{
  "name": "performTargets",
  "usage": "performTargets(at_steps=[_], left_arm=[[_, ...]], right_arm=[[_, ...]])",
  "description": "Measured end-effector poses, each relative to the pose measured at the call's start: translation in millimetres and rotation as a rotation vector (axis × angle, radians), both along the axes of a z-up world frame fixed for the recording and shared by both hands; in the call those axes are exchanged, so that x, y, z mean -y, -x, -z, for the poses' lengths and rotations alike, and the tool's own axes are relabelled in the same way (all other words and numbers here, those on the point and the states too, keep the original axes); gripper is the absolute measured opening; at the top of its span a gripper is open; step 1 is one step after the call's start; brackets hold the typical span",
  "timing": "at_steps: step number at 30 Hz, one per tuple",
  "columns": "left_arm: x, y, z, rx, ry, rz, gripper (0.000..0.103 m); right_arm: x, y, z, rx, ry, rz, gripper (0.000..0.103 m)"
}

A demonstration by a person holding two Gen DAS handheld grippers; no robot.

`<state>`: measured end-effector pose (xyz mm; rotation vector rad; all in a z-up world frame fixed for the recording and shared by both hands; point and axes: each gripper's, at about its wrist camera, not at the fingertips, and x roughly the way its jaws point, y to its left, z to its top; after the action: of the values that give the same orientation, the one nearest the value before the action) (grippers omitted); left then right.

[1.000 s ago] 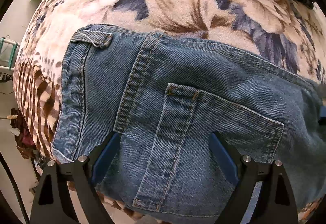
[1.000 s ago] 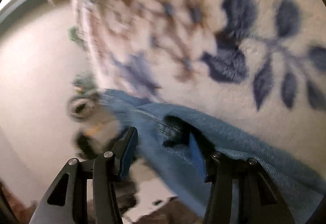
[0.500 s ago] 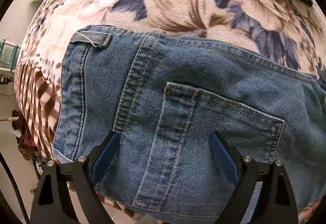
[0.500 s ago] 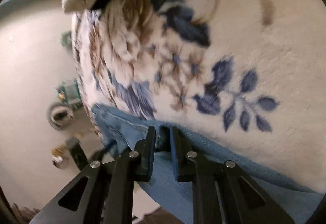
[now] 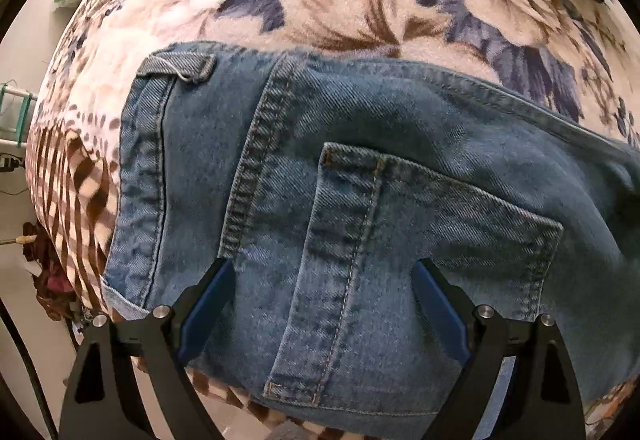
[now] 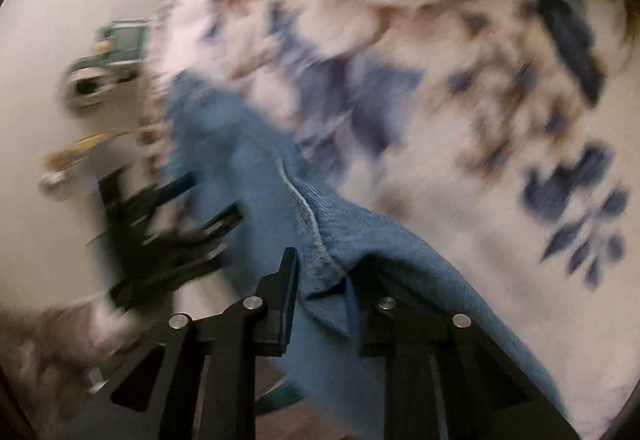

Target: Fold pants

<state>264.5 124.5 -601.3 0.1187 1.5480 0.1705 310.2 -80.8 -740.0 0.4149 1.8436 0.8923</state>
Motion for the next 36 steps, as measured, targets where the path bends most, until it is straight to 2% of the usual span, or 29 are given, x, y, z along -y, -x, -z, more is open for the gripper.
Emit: performTargets(at_steps=[2, 4, 6, 7, 9, 11, 12, 14, 18, 20, 22, 24, 26, 28, 29, 31, 32, 33, 34, 36], left_arm=[[0, 2, 0, 0.003, -0.001, -0.001, 0.091], [1, 2, 1, 0.000, -0.004, -0.004, 0.091], [0, 0, 1, -0.003, -0.003, -0.002, 0.091], [0, 0, 1, -0.004, -0.002, -0.001, 0.091], [0, -1, 2, -0.005, -0.002, 0.007, 0.091], [-1, -2, 2, -0.008, 0.003, 0.015, 0.091], [-1, -1, 2, -0.008, 0.008, 0.015, 0.091], [-2, -4, 3, -0.007, 0.012, 0.018, 0.091], [-7, -6, 5, -0.006, 0.012, 0.015, 0.092], [-8, -6, 6, -0.006, 0.012, 0.011, 0.092], [-8, -7, 7, -0.006, 0.009, 0.015, 0.092], [-8, -7, 7, -0.007, 0.009, 0.018, 0.092], [-7, -7, 6, -0.011, 0.011, 0.022, 0.092], [-8, -7, 2, -0.019, 0.017, 0.020, 0.092], [-9, -6, -2, -0.022, 0.023, 0.014, 0.092], [-13, -3, -13, -0.007, 0.043, -0.002, 0.092], [-14, -2, -18, 0.003, 0.049, -0.007, 0.092], [-15, -1, -24, 0.015, 0.055, -0.012, 0.092], [-16, 1, -29, 0.026, 0.060, -0.017, 0.092], [-15, 2, -35, 0.035, 0.069, -0.018, 0.092]], right_arm=[[4, 7, 2, -0.052, -0.034, -0.037, 0.026], [2, 9, 12, -0.084, -0.010, -0.063, 0.032], [-4, 2, 25, -0.083, 0.064, -0.055, 0.039], [-6, -3, 33, -0.093, 0.081, -0.045, 0.039], [-7, -13, 48, -0.131, 0.073, 0.002, 0.046], [-7, -16, 46, -0.123, 0.063, -0.008, 0.046], [1, -17, 39, -0.108, 0.035, 0.005, 0.034], [27, -20, 28, -0.102, -0.009, 0.062, 0.019], [78, -30, 8, -0.055, -0.077, 0.236, 0.016], [93, -35, 1, 0.002, -0.022, 0.259, 0.012], [104, -41, 2, 0.017, 0.043, 0.314, 0.007], [111, -47, 3, 0.047, 0.158, 0.355, 0.004], [123, -54, 4, 0.024, 0.218, 0.421, 0.005], [126, -54, -5, 0.028, 0.224, 0.461, 0.005], [128, -53, -21, 0.070, 0.230, 0.456, 0.005], [127, -46, -42, 0.088, 0.176, 0.434, 0.009], [123, -36, -51, 0.075, 0.136, 0.415, 0.018], [116, -27, -55, 0.042, 0.091, 0.385, 0.032], [105, -15, -52, 0.011, 0.061, 0.352, 0.037], [80, 10, -43, -0.035, 0.053, 0.249, 0.039]])
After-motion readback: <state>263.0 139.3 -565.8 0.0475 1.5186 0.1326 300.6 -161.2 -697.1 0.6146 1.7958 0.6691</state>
